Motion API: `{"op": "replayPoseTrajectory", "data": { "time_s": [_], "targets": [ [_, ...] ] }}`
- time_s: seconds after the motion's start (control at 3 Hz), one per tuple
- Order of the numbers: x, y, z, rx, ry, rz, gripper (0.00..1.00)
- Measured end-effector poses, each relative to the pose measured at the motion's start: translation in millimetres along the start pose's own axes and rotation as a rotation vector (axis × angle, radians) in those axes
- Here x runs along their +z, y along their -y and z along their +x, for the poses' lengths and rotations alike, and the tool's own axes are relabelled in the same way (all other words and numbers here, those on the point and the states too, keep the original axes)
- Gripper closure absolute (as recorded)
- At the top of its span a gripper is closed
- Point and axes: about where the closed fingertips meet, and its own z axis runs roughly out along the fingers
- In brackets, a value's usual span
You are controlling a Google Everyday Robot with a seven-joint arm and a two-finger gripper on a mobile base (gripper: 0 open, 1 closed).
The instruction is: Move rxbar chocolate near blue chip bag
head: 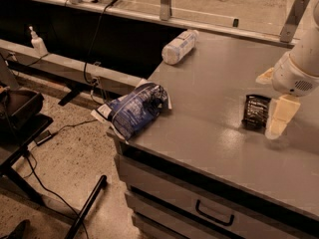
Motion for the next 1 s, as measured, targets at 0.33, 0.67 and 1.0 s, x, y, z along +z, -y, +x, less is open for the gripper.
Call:
{"op": "replayPoseTrajectory", "data": {
  "time_s": [0.33, 0.67, 1.0],
  "targets": [
    [9.9, 3.2, -0.5, 0.002, -0.013, -0.01, 0.0],
    [21.2, 4.7, -5.7, -0.003, -0.029, -0.027, 0.0],
    [23.7, 5.1, -6.7, -0.005, -0.03, -0.029, 0.14]
  ]
}}
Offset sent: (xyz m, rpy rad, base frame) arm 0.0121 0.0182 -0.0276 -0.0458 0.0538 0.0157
